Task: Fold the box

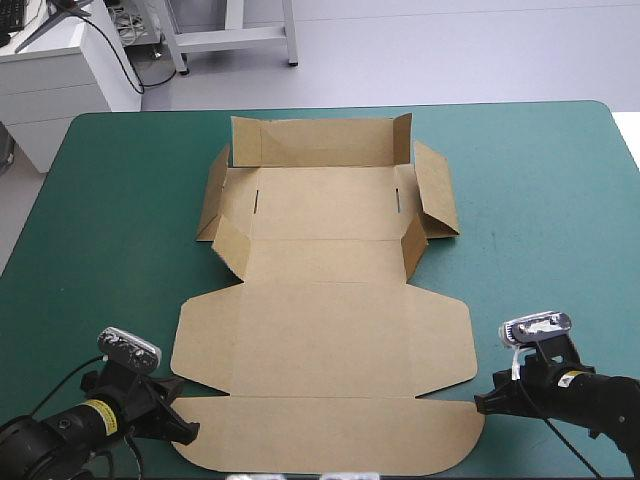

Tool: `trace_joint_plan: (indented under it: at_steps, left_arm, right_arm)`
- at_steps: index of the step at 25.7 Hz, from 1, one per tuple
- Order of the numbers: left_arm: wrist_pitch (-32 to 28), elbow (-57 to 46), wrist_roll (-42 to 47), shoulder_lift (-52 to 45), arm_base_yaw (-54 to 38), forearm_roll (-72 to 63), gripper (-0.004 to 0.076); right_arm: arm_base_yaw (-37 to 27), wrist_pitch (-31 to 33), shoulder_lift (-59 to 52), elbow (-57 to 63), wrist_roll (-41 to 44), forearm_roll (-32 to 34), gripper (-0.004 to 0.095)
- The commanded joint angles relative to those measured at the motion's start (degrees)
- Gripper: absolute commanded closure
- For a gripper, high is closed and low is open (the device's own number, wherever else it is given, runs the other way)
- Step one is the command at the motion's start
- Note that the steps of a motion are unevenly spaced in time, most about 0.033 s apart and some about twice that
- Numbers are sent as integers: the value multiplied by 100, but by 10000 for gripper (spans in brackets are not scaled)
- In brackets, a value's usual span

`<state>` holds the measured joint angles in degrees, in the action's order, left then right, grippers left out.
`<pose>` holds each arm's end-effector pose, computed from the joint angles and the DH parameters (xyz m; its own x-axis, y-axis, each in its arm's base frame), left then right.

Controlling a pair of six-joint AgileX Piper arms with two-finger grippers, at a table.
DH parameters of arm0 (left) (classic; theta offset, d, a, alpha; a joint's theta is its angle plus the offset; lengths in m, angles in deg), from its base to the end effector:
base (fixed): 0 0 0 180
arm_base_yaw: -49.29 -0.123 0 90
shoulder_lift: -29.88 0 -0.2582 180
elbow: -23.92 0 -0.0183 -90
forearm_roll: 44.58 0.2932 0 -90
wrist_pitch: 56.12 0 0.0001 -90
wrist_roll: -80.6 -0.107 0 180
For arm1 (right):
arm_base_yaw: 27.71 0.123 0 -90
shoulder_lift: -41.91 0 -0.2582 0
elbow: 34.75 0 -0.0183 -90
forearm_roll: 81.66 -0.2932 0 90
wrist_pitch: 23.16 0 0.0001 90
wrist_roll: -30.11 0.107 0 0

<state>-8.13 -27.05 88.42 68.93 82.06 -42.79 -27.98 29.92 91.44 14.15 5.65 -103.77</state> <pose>0.1394 -0.0868 0.2243 -0.6816 0.3016 -0.6667 0.4525 0.8897 -0.0600 0.1772 0.0314 0.2067 -0.8178 -0.1740 -0.5486 -0.3066 0.9384 0.1595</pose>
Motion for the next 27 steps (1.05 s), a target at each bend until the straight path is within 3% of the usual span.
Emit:
trace_joint_plan:
  at_steps: [1, 3, 7, 8, 10, 19, 27]
  left_arm:
    - [-292, 143, 38, 50, 3, -1, 732]
    - [-292, 143, 38, 50, 3, -1, 732]
    - [-292, 143, 38, 50, 3, -1, 732]
    - [-292, 143, 38, 50, 3, -1, 732]
    - [-292, 143, 38, 50, 3, -1, 732]
    - [-292, 143, 38, 50, 3, -1, 732]
    - [-292, 143, 38, 50, 3, -1, 732]
  right_arm:
    - [21, -121, -13, -196, -88, -160, 807]
    - [21, -121, -13, -196, -88, -165, 714]
    - [21, -121, -13, -196, -88, -248, 411]
    - [21, -121, -13, -196, -88, -331, 298]
    - [21, -112, -13, -196, -12, -374, 196]
    - [21, 108, -13, -209, 203, -374, 187]
    - [21, 1323, -13, -1066, 836, -374, 189]
